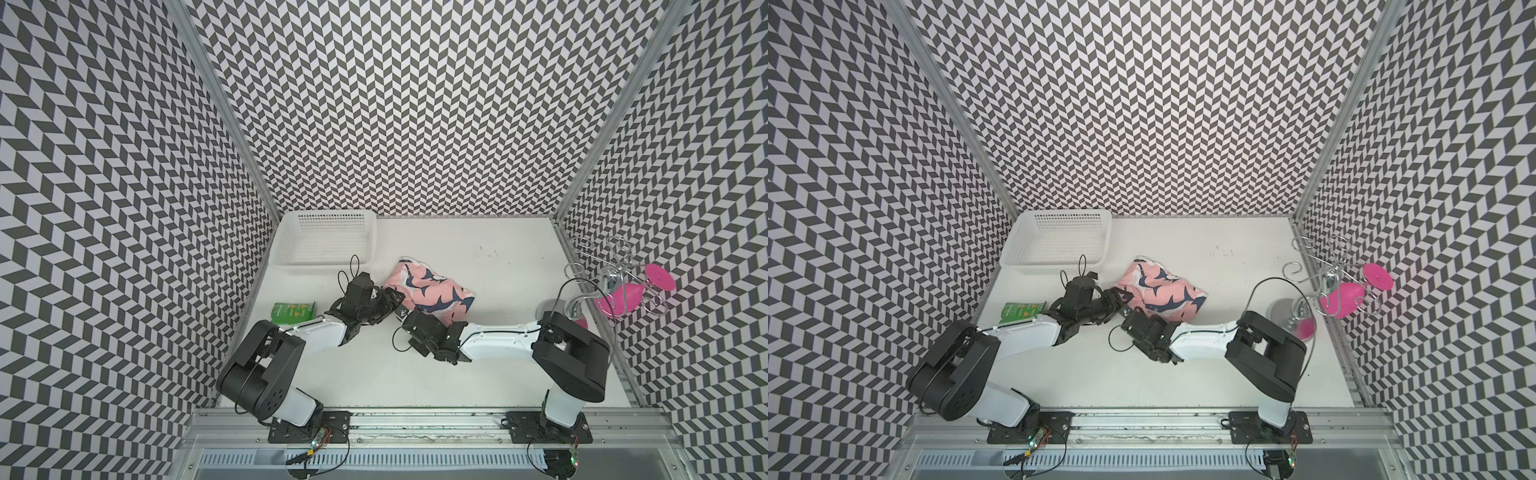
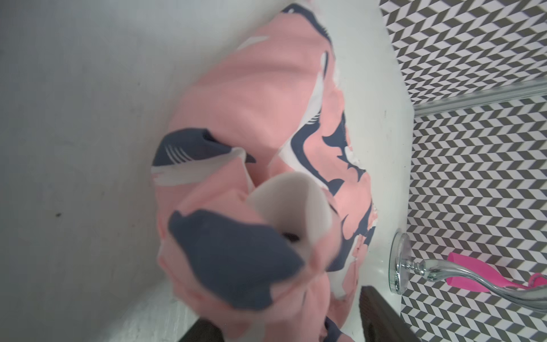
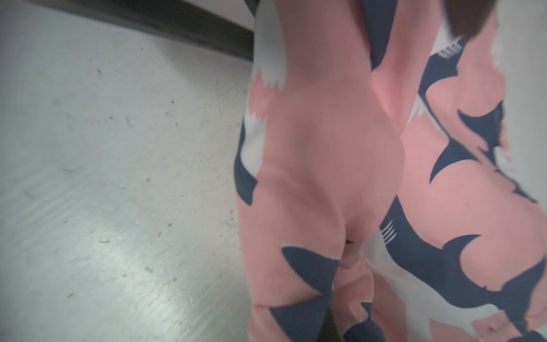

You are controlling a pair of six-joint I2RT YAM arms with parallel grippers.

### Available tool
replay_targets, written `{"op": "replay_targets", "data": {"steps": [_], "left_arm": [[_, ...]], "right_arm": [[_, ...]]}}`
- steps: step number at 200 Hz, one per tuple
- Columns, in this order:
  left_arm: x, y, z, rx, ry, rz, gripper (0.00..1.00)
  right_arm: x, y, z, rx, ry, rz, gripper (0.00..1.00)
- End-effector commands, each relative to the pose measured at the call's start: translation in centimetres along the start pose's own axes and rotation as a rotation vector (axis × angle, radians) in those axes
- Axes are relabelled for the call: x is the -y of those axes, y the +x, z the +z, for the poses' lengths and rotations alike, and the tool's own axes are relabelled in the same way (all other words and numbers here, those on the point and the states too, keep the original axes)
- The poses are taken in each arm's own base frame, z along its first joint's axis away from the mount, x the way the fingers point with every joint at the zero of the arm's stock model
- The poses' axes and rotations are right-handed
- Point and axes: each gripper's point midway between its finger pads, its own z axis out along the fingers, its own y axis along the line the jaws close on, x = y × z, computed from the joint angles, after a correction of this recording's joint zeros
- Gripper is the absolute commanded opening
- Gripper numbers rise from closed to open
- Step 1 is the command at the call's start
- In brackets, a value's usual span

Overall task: Roll up the shorts
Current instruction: Roll the shorts at the center of the board.

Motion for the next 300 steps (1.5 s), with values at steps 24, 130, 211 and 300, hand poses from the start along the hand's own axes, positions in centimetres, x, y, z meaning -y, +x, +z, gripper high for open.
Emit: {"op": "replay_targets", "data": {"steps": [24,130,211,300], "left_arm": [[1.5,-2.0,-4.6,0.133,0.033,0.118,0.72],[-1.4,2.2,-4.4,0.151,0.118,0.095,0.81],[-2.5,2.1,1.7,0.095,0.108,0.060,0.74],[-2.0,2.0,2.8,0.039,0.066,0.011,0.00]], "right_arm": [[-5.3,2.1,-2.1,-0.149,-0.535,0.216,0.00],[-3.4,0.4,-3.5,-0.080,-1.005,0.633,0.00],[-2.3,1.5,-2.3,-0.097,-1.012,0.673,0.00],[3.4,0.3,-2.8,-0.040,-0.624,0.575,0.31]]}}
